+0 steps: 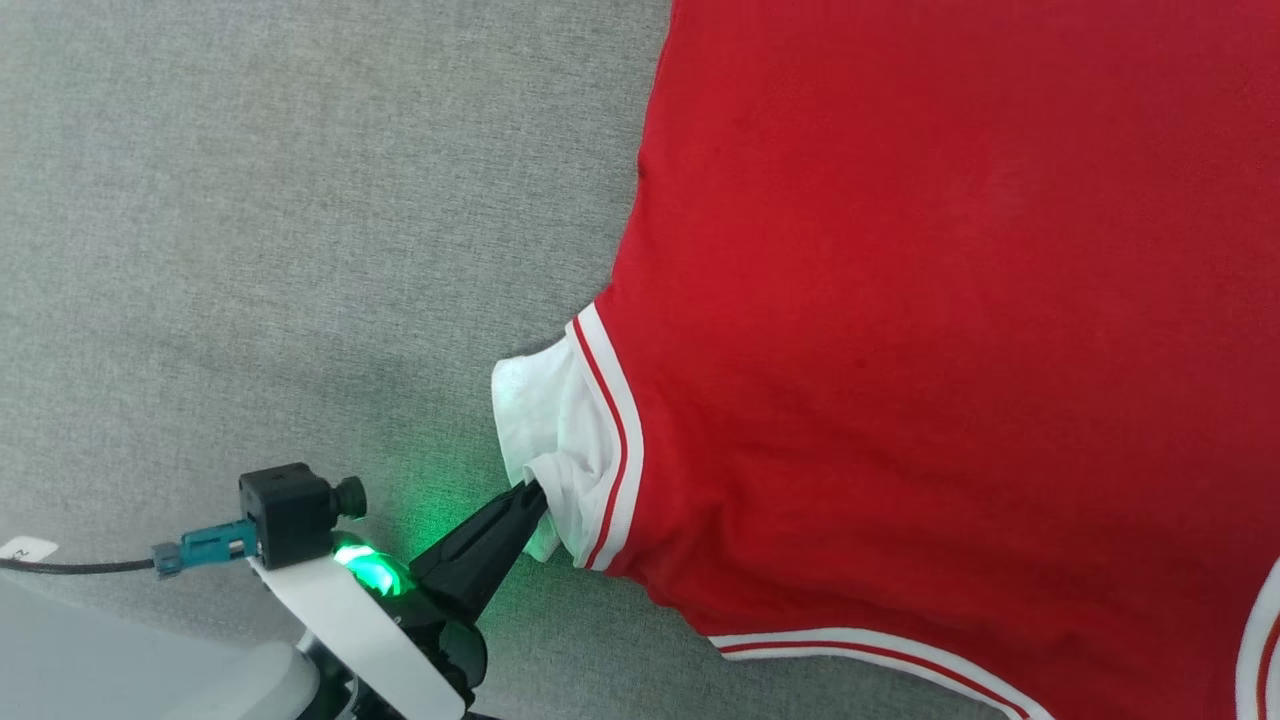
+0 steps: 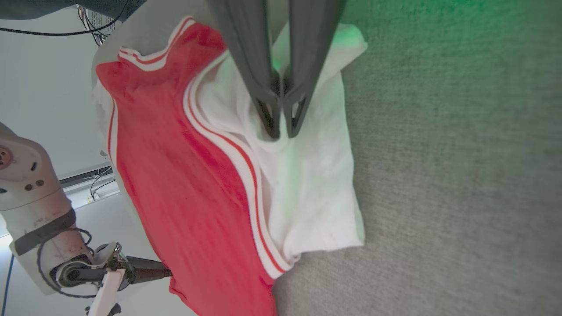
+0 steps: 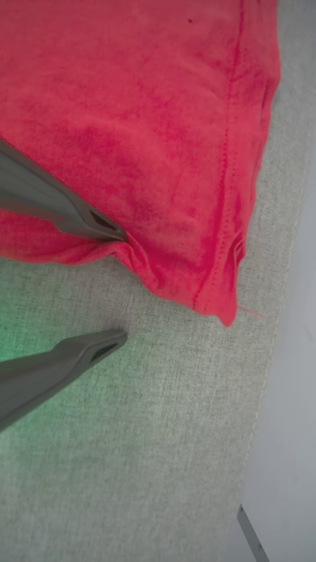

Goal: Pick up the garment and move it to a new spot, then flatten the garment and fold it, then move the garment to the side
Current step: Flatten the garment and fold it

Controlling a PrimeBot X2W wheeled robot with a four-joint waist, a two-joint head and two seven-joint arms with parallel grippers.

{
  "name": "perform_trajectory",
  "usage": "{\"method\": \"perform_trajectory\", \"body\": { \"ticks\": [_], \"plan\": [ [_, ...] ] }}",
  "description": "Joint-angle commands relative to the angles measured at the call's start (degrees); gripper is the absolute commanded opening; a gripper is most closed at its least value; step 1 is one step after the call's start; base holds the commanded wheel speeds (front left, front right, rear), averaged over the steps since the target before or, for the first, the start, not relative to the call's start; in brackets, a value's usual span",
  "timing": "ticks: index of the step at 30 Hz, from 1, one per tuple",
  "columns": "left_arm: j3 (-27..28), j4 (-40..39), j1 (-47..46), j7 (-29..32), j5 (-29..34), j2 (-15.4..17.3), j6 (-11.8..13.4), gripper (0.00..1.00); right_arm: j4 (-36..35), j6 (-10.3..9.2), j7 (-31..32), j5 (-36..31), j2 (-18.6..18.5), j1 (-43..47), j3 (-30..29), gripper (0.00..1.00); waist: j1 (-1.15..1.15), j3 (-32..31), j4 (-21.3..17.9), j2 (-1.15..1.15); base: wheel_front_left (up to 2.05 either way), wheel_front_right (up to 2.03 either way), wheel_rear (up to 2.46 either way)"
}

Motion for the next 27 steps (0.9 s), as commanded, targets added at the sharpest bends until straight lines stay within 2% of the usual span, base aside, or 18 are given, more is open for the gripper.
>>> {"method": "perform_trajectory", "body": {
  "ticks": [1,2,3,4,12,17,22,27],
  "plan": [
    [0.0,0.1,-1.4,-0.3,0.9,-0.4,0.1,0.0,2.1,0.02,1.4,0.8,1.4,1.9,1.3,0.71,0.0,0.0,-0.1,0.0,0.0,0.0,0.0],
    [0.0,0.1,-1.4,-0.3,0.9,-0.4,0.1,0.0,2.1,0.02,1.4,0.8,1.4,1.9,1.3,0.71,0.0,0.0,-0.1,0.0,0.0,0.0,0.0],
    [-0.1,0.1,-1.5,-0.3,0.9,-0.5,0.1,0.0,2.2,0.02,1.6,1.1,1.5,1.8,1.7,0.1,0.0,0.0,-0.2,0.0,0.0,0.0,0.0],
    [-0.2,0.1,-1.5,-0.3,0.9,-0.6,0.1,0.0,2.3,0.02,1.2,1.5,1.5,1.7,1.6,0.0,0.0,-0.1,-0.3,0.0,0.0,0.0,0.0],
    [1.3,0.8,-0.1,-0.3,0.4,-0.4,0.1,0.0,2.2,-0.01,-2.9,3.7,0.9,0.5,2.5,0.0,0.0,-3.2,-2.9,0.0,0.0,0.0,0.0],
    [3.7,1.0,2.8,-0.3,-0.3,0.5,0.1,0.0,-1.6,-0.01,-1.8,7.8,-0.6,3.5,6.8,0.0,0.0,-7.1,-5.7,0.0,0.0,0.0,0.0],
    [5.5,1.2,6.0,-0.3,-0.6,1.3,0.1,0.0,-12.2,-0.01,2.3,15.5,-6.8,12.7,12.9,0.0,0.0,-11.0,-8.1,0.0,0.0,0.0,0.0],
    [7.0,1.9,8.4,-0.3,-1.5,1.9,0.1,0.0,-26.0,0.0,5.6,23.2,-14.3,28.8,13.8,0.0,0.0,-13.9,-9.9,0.0,0.0,0.0,0.0]
  ]
}}
